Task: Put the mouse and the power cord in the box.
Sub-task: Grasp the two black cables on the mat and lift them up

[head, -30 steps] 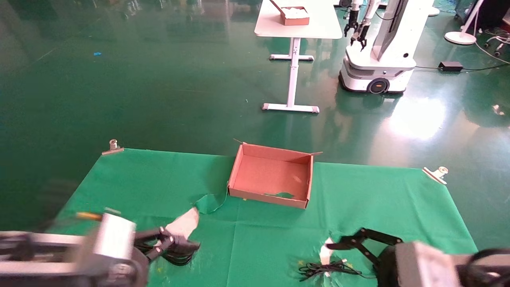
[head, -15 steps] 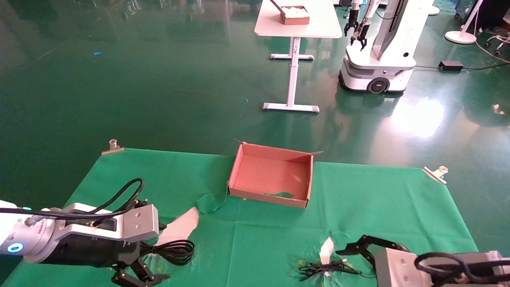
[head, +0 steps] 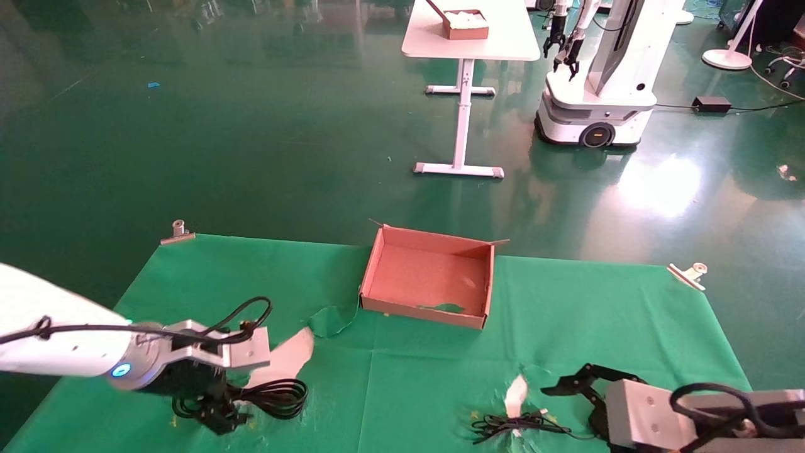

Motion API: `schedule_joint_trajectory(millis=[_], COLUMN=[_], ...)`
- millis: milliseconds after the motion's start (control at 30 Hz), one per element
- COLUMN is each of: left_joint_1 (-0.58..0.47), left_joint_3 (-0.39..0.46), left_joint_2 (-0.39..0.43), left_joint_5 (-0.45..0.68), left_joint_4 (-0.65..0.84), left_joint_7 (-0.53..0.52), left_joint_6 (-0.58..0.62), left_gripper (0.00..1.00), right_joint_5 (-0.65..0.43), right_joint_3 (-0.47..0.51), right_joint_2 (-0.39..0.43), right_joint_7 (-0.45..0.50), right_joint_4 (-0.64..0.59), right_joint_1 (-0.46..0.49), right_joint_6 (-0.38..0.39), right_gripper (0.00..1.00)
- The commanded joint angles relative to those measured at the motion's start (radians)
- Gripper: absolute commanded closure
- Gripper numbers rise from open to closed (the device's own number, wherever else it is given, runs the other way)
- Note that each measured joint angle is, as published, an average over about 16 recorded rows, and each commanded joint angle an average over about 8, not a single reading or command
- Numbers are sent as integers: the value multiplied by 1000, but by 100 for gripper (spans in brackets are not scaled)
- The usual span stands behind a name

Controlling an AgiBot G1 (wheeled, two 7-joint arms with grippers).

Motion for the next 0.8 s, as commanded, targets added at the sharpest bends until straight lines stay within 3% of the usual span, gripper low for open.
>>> schedule_joint_trajectory(millis=[33, 400, 633, 800], left_joint_1=[-11, -39, -51, -59], left_joint_3=[11, 38, 37, 36], left_joint_2=[27, 127, 149, 157], left_joint_5=[29, 80, 74, 70], left_joint_4=[51, 267, 332, 360], left_joint_7=[22, 111, 151, 169], left_joint_6=[-29, -133, -155, -161], left_gripper=[0, 0, 0, 0], right_joint_5=[4, -52, -321, -484], right_joint_3=[3, -13, -109, -181], right_joint_2=[7, 0, -104, -236], right_joint_7=[1, -5, -1, 15], right_joint_4=[0, 8, -10, -123], right_joint_1=[-2, 3, 66, 140], right_joint_6=[0, 17, 73, 99], right_gripper=[0, 0, 0, 0])
